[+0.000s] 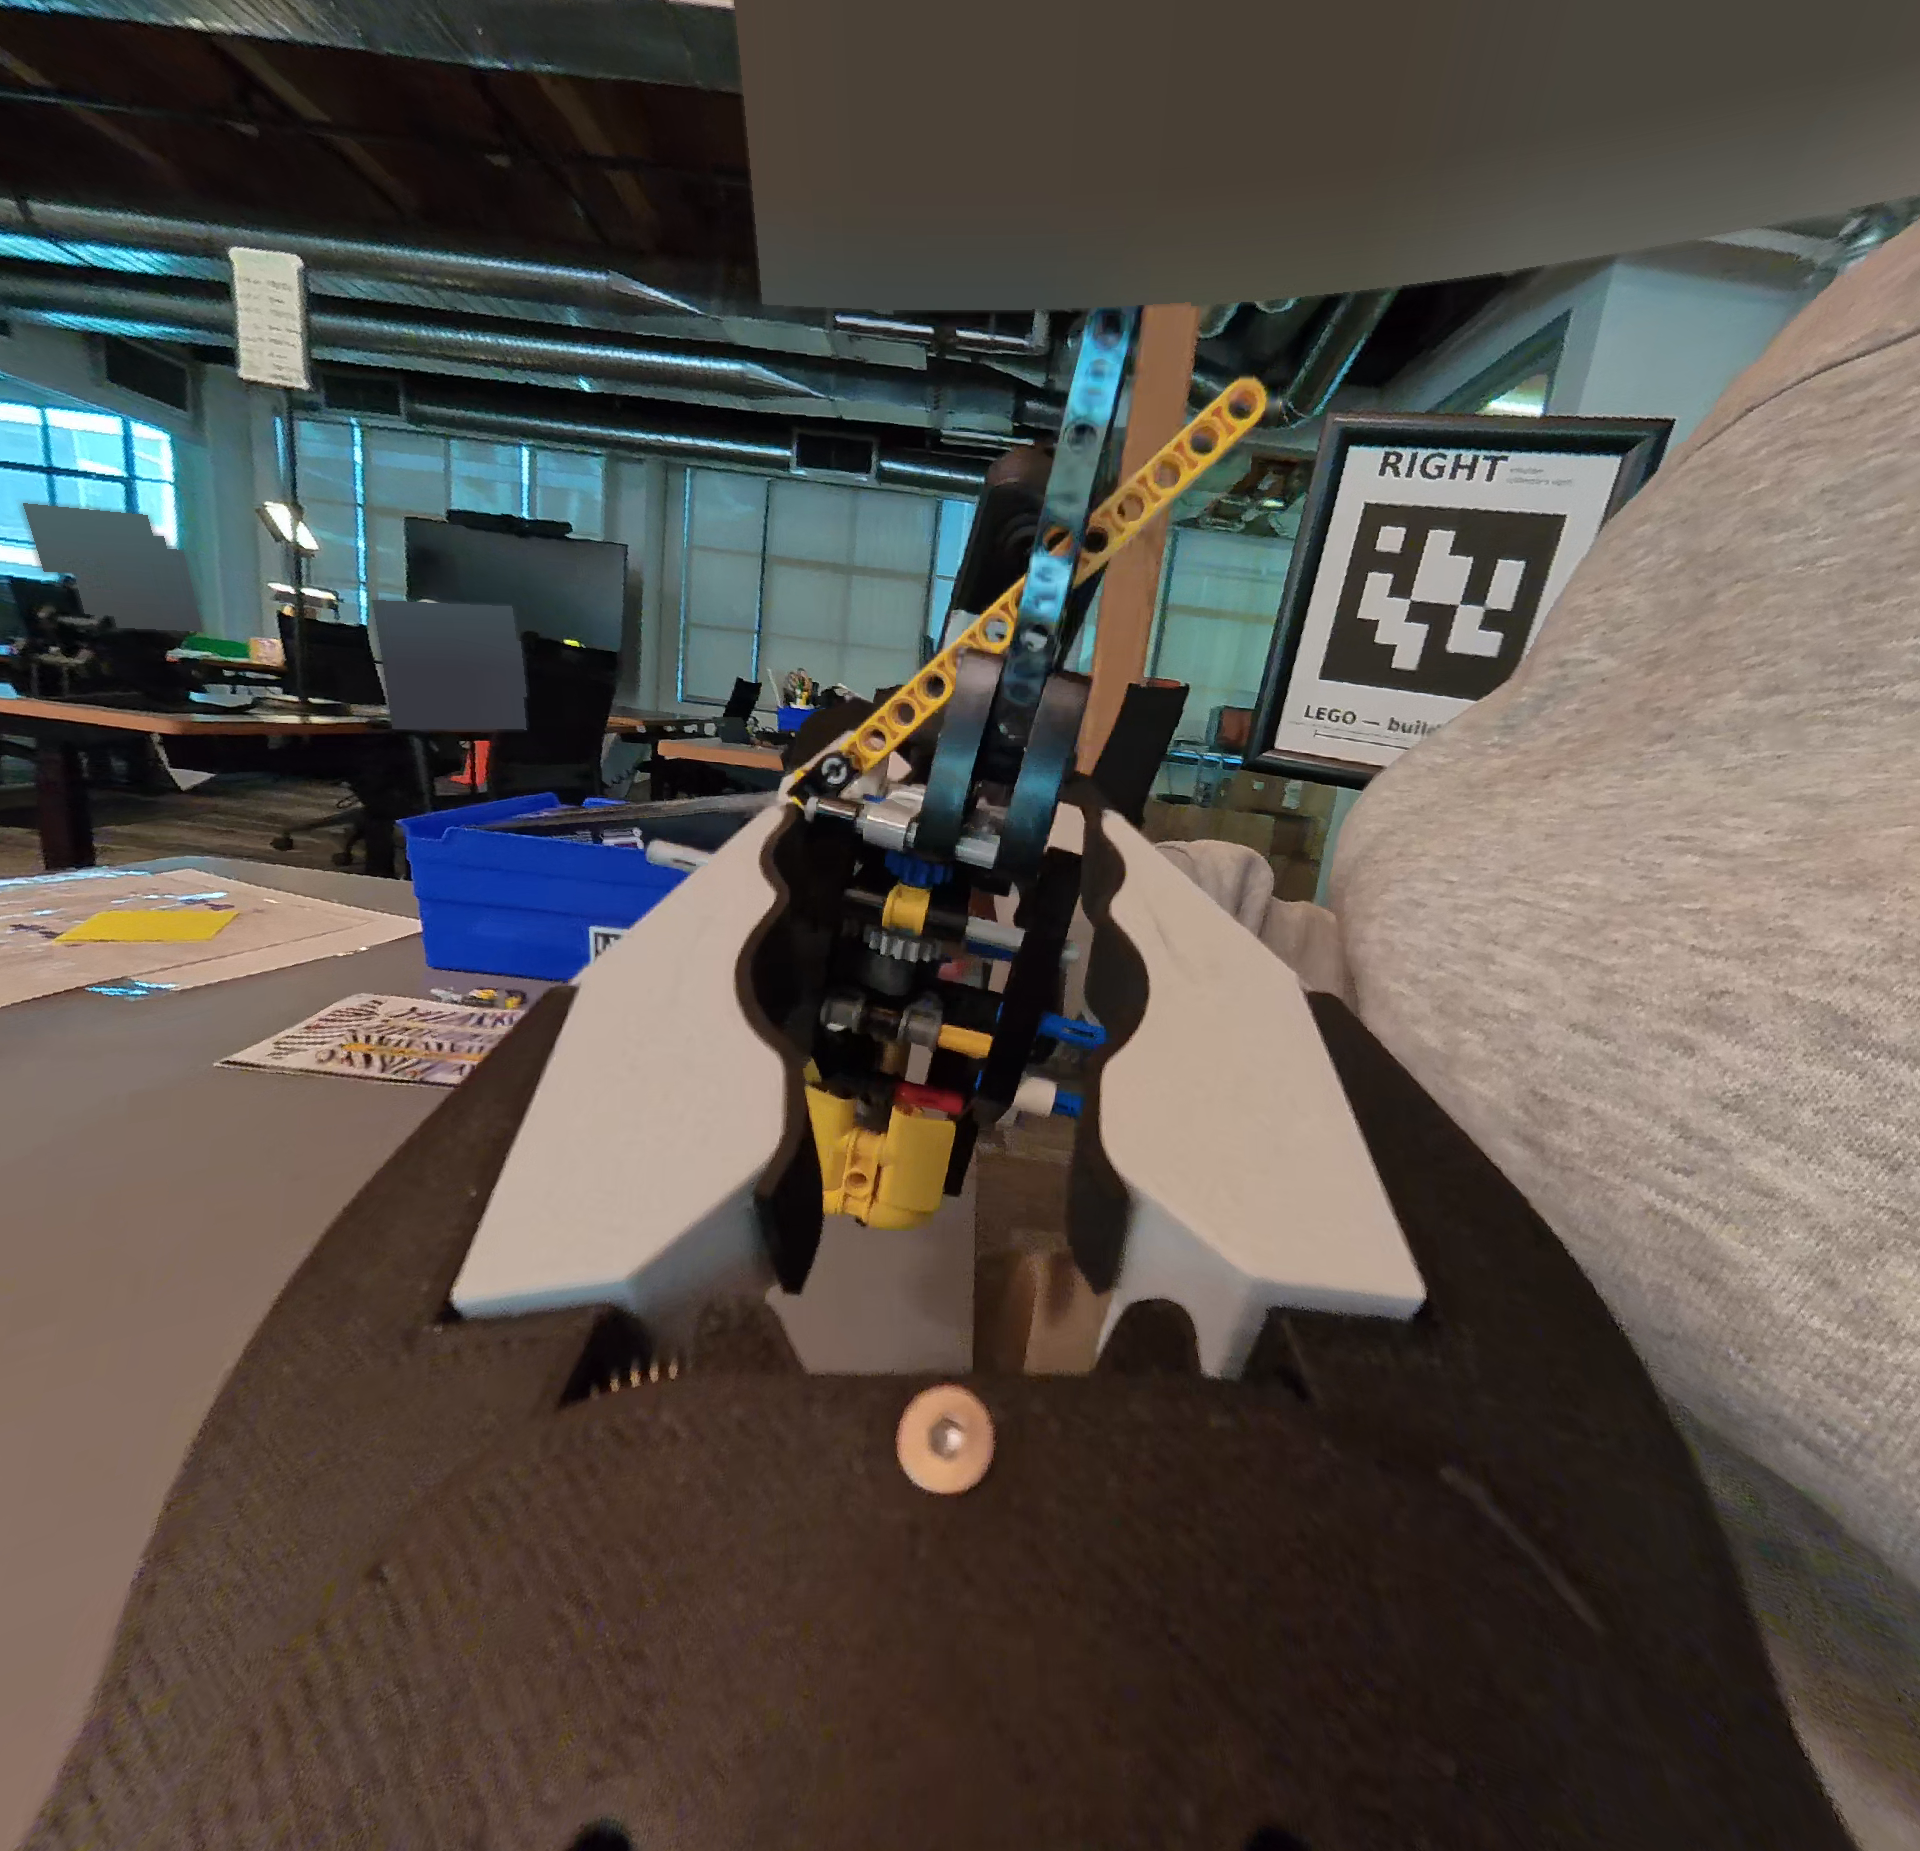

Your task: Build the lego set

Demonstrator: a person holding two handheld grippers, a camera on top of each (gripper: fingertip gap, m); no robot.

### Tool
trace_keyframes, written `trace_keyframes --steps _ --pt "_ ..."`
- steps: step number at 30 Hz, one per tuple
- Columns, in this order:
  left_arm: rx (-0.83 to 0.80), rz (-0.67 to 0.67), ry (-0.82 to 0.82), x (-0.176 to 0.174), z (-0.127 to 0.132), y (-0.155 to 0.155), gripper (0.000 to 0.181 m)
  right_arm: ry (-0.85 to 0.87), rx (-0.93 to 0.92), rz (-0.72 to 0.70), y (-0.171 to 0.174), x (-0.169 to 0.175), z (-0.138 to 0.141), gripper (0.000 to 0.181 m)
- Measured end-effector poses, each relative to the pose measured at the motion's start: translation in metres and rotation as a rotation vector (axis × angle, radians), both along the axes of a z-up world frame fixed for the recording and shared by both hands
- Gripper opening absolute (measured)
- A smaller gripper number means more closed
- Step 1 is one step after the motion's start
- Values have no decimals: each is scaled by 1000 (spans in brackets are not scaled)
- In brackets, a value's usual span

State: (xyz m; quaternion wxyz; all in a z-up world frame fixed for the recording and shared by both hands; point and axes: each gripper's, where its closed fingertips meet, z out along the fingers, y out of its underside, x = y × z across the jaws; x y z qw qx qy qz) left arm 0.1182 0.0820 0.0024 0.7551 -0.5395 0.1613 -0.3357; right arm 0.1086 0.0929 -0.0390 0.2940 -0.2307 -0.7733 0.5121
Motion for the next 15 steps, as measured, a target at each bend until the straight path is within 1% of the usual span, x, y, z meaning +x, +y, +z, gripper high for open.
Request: trace_keyframes --steps 2,4,5,8,11,15 --pt "20 19 -16 -4 4 -2 52 5 3 -9 2 0 1 61" --pt "40 11 -18 -5 8 -5 47 7 7 -12 3 0 1 61" --pt "38 -2 -15 -3 8 -6 45 7 11 -12 3 0 2 61" --pt "12 -13 13 1 2 -4 45 4 31 -17 3 0 2 61" --pt "21 -20 19 3 4 -6 40 -7 45 -31 5 0 2 61" --pt "10 20 46 3 1 -2 38 -13 52 -32 6 1 1 61"
